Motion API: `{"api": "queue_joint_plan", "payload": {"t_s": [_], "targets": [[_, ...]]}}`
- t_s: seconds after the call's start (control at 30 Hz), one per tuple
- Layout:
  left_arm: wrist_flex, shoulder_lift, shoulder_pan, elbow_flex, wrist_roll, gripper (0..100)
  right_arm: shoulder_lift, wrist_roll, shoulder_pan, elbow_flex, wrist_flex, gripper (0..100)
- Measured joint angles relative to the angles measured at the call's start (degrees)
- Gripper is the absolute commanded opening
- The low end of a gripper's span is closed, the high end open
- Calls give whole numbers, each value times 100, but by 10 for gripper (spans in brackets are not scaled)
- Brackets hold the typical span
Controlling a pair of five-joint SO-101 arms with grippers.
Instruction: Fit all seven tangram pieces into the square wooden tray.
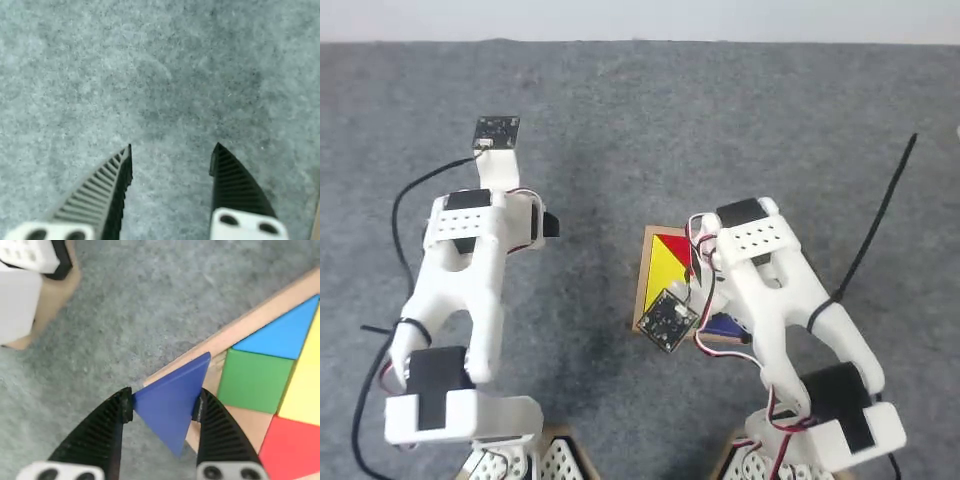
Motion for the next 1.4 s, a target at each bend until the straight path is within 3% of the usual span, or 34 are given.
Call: {"api": "queue_joint_plan", "payload": {"t_s": [0.23, 0.5, 0.67, 0.97, 1.3, 1.4], "targets": [[70, 0, 35, 0, 0, 239, 0, 1178, 114, 0, -149, 115], [79, 0, 35, 0, 0, 239, 0, 1486, 141, 35, -404, 119], [88, 0, 35, 0, 0, 239, 0, 1512, 141, 88, -404, 133], [123, 0, 35, 0, 0, 239, 26, 1512, 141, 88, -501, 299], [123, 0, 35, 0, 0, 239, 26, 1248, 123, 88, -545, 303], [123, 0, 35, 0, 0, 239, 26, 607, -176, 132, -1029, 303]]}}
